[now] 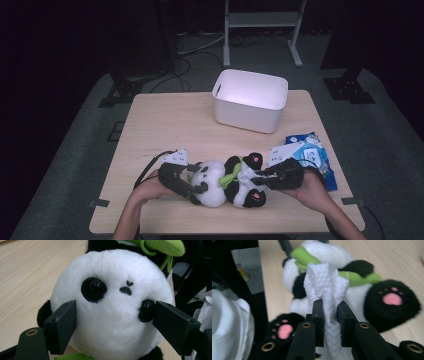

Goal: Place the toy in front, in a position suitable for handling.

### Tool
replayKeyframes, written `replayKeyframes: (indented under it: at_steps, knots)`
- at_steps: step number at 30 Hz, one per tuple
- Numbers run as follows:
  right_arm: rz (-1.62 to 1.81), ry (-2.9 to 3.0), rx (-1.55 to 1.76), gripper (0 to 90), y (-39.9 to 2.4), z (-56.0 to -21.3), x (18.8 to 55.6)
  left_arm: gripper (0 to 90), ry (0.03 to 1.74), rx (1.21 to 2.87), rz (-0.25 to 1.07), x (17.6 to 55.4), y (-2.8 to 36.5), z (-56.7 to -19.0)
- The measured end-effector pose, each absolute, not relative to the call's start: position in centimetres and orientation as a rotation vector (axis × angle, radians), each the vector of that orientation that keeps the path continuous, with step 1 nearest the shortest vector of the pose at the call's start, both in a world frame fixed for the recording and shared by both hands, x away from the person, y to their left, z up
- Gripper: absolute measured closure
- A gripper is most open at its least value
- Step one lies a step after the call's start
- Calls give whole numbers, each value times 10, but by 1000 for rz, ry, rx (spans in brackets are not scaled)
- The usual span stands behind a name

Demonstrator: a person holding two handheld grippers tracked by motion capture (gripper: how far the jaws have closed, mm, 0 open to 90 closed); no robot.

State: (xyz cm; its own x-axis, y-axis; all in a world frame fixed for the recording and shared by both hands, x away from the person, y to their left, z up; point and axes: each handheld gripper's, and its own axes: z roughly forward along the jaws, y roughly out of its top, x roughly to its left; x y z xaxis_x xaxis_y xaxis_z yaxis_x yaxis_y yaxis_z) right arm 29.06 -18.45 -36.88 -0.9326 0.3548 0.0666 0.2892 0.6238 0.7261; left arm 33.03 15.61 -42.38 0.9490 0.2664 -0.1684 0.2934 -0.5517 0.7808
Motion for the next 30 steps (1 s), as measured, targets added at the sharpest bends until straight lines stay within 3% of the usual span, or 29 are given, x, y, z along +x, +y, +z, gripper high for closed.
replayKeyframes:
  at_steps: [13, 30]
  knots:
    - [1189, 2818, 331, 778, -123, -367, 288, 187, 395, 2180, -37, 331, 157, -425]
    - [1189, 2757, 522, 778, -181, -374, 287, 132, 441, 2200, -94, 336, 168, -434]
